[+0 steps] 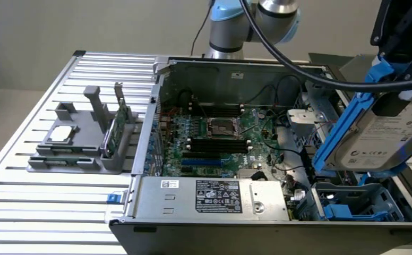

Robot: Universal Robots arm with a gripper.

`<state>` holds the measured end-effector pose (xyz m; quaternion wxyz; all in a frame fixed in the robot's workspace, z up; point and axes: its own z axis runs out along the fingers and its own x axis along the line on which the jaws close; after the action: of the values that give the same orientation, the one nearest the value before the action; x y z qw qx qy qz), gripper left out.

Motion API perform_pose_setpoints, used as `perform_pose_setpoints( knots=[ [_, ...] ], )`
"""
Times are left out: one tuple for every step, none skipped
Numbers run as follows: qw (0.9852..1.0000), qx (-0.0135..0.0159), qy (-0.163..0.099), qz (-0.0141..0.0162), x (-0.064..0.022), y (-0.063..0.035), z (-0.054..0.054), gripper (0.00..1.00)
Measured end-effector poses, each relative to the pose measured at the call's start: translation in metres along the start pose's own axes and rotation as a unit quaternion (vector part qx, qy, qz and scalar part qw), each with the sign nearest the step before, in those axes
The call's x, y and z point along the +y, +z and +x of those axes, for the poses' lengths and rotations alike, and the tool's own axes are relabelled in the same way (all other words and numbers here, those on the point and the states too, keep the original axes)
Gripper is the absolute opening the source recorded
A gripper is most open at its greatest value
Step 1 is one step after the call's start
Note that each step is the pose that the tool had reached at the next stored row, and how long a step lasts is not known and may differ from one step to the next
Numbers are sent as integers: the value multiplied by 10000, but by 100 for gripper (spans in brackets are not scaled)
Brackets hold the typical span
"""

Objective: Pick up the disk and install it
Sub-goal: 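Pick up the disk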

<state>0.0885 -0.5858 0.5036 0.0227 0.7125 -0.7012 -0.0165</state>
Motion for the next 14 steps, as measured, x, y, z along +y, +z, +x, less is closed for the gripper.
perform_pose_setpoints(
  knots=[
    [10000,0,0,0,-26,13,18,33],
    [10000,0,0,0,-50,27,36,33],
    [10000,-1,0,0,-74,45,53,33],
    [10000,1,0,0,-97,60,68,33],
    [10000,-2,-1,0,-119,79,82,33],
    [10000,-1,0,0,-144,96,94,33],
    [10000,-1,0,0,-164,113,102,33],
    [10000,-1,0,0,-182,131,108,33],
    [10000,-2,0,0,-198,148,110,33],
    [10000,-1,0,0,-211,164,111,33],
    [10000,-1,0,0,-220,182,111,33],
    [10000,0,0,0,-227,198,111,33],
    [10000,0,-1,0,-233,216,111,33],
    [10000,-1,0,0,-238,236,111,33]
  ],
)
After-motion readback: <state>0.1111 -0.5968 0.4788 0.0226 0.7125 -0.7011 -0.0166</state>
